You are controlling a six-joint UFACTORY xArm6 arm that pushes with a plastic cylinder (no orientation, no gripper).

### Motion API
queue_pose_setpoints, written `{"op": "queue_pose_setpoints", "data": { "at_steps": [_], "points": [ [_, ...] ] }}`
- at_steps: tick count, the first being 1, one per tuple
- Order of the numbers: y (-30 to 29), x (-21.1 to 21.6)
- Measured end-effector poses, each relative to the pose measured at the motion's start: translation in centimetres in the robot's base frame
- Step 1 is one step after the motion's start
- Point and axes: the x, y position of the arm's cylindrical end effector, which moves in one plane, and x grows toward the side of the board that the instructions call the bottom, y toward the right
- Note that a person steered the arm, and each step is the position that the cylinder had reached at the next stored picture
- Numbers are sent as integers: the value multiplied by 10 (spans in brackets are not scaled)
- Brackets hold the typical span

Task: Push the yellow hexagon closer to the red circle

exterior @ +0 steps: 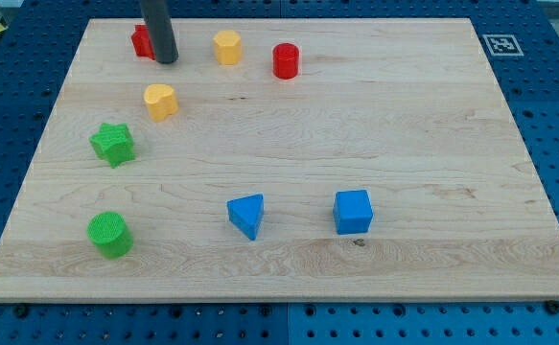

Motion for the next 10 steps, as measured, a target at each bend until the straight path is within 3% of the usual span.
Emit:
{"op": "queue_pose_setpoints", "data": {
  "at_steps": [3, 6, 8, 9, 10],
  "points": [
    [6, 0],
    [55, -37],
    [121, -18],
    [123, 10],
    [133, 11]
  ]
}}
